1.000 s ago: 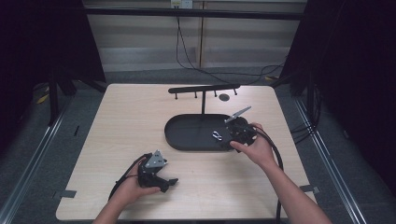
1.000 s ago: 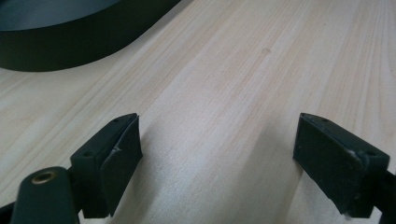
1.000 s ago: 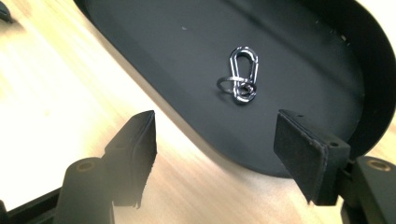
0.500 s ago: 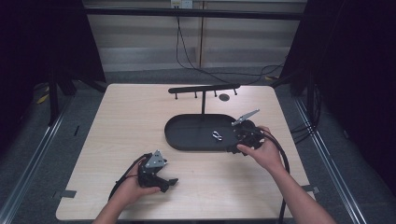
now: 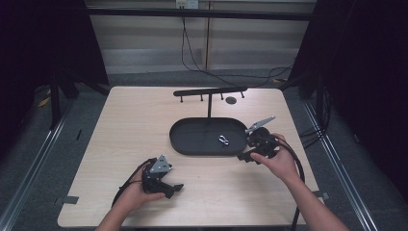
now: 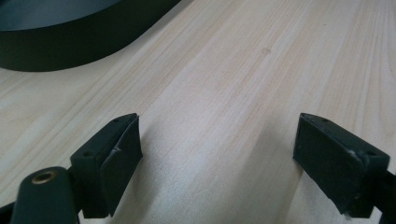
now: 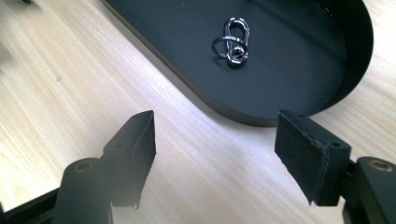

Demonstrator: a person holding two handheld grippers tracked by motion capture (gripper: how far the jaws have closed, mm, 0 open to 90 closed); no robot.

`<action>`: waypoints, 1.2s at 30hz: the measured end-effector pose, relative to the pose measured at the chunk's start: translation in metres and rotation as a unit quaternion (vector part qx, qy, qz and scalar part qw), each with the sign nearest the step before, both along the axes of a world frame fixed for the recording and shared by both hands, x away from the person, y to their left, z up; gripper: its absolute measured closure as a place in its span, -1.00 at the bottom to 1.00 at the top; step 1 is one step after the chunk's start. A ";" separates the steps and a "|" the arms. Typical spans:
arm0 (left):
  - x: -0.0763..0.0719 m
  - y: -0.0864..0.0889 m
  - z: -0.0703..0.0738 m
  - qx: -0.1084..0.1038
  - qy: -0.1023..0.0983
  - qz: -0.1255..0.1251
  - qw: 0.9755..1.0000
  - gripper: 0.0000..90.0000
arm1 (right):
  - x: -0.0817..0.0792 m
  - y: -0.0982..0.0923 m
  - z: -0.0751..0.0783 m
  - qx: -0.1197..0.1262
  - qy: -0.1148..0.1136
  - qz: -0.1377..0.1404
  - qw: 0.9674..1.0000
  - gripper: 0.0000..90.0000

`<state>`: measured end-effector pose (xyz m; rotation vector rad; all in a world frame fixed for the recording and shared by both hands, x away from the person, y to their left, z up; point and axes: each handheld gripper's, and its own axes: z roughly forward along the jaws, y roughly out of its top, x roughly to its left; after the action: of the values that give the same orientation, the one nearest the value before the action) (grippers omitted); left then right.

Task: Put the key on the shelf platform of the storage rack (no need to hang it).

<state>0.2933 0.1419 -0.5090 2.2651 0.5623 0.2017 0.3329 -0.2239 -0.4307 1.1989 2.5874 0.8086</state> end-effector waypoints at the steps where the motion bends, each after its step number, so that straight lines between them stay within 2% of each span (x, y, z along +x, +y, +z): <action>1: 0.000 0.000 0.000 0.000 0.000 0.000 1.000 -0.67 | -0.001 0.000 0.000 0.001 0.001 -0.001 1.000 -0.35; 17: 0.000 0.000 0.000 0.000 0.000 0.000 1.000 -0.67 | -0.012 -0.012 -0.008 -0.002 0.002 0.000 1.000 -0.36; 36: 0.000 0.000 0.000 0.000 0.000 0.000 1.000 -0.67 | -0.031 -0.033 -0.019 0.007 0.006 -0.010 1.000 -0.36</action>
<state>0.2933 0.1419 -0.5090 2.2651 0.5622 0.2023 0.3018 -0.2571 -0.4498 1.2353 2.5801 0.8200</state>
